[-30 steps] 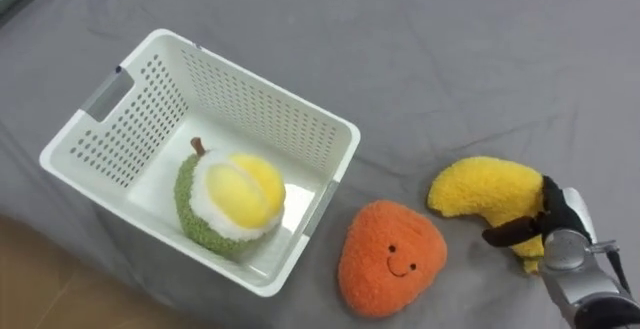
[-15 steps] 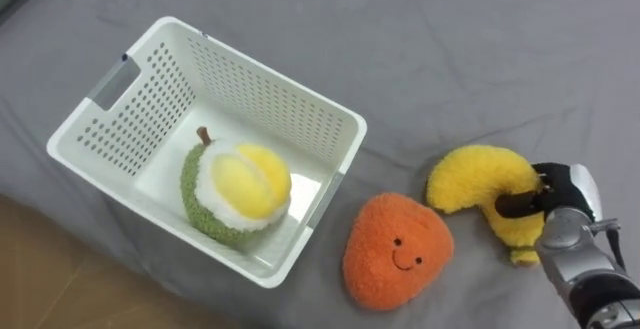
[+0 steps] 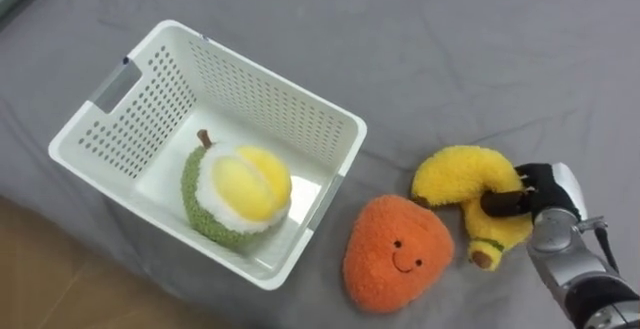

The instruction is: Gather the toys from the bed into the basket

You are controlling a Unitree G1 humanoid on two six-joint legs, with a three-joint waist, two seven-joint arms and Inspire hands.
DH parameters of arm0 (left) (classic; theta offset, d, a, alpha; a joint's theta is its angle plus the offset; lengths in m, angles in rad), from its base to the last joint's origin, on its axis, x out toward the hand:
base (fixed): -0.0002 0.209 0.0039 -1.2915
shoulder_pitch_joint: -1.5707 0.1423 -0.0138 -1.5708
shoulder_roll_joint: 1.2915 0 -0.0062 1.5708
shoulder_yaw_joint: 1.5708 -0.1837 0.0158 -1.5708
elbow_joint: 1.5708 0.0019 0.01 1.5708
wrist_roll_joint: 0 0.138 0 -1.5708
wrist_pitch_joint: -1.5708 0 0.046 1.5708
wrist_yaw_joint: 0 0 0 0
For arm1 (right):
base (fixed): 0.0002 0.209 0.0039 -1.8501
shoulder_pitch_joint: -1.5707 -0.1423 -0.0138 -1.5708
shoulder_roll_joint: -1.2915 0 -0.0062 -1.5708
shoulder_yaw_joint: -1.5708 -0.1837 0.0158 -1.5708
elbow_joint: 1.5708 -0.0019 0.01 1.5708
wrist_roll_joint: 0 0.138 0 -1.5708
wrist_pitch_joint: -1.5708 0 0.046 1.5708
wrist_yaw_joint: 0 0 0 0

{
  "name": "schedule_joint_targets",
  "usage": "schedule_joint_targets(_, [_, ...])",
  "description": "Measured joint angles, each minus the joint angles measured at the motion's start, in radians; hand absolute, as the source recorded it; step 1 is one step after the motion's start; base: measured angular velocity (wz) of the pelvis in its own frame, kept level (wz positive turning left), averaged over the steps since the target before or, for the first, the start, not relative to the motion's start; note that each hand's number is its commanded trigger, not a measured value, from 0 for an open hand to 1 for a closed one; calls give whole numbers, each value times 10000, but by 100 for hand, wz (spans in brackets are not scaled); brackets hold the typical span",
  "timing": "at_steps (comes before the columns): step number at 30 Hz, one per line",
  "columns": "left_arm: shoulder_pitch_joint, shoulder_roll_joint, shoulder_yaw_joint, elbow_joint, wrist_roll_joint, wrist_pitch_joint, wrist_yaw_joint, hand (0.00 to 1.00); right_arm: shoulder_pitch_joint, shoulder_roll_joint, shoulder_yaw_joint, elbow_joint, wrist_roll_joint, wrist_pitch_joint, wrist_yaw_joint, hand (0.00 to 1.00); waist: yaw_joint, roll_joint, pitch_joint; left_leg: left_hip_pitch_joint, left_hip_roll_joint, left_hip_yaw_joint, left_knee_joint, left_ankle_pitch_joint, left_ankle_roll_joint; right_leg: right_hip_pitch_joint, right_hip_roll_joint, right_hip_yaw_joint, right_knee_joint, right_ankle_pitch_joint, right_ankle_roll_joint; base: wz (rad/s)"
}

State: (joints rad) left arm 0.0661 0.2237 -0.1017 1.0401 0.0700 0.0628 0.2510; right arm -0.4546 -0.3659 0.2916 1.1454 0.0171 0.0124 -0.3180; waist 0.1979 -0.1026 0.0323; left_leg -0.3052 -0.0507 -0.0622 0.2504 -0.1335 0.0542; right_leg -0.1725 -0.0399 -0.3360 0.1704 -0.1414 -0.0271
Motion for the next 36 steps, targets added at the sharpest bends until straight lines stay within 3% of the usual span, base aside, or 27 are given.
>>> schedule_joint_targets(4, [83,3,39,29,2,-66,1,0,197,-6,-136,-243,-3,12,145,100,-39,-11,-22,97,-10,-47,3,2,4,105,-11,-55,1,0,0,0])
schedule_joint_targets(8, [607,7,457,-84,41,-114,1,0,785,-25,-921,-1582,-157,36,311,100,-296,-20,-74,408,-18,-86,-50,4,8,412,-27,-200,-20,-1,2,2])
schedule_joint_targets(9, [718,7,578,-105,88,-114,0,0,949,-32,-1008,-1992,-217,18,309,100,-352,-28,-116,573,-16,-79,-126,5,8,548,-26,-216,-22,-3,4,0])
schedule_joint_targets(10, [800,7,664,-132,106,-121,0,0,1018,-42,-1028,-2279,-232,0,309,100,-407,-45,-219,641,-14,-77,-158,9,11,602,-28,-215,-32,-3,5,0])
schedule_joint_targets(15, [1043,-26,988,-428,3,-288,-32,0,1462,-42,-1200,-3641,-667,-52,378,100,-551,-22,-326,1284,-10,66,-408,31,24,1131,-39,2,-35,-22,36,-8])
schedule_joint_targets(22, [1338,-62,1003,-417,55,-292,222,0,2606,-156,-1198,-7144,-1467,-31,455,100,-678,5,-318,2008,10,366,-568,35,38,1680,-52,254,-58,-36,58,-15])
schedule_joint_targets(27, [1457,-65,1017,-653,55,-270,402,0,2788,-162,-1206,-8138,-1648,-32,455,100,-768,69,-280,2293,-38,381,-601,27,52,2043,-82,340,-197,-76,114,0])
schedule_joint_targets(36, [1756,-146,1423,-1007,117,-216,483,0,2937,-172,-1205,-9750,-1362,-18,504,100,-660,120,-279,2486,-51,448,-643,46,88,2108,-97,399,-195,-107,142,-2])
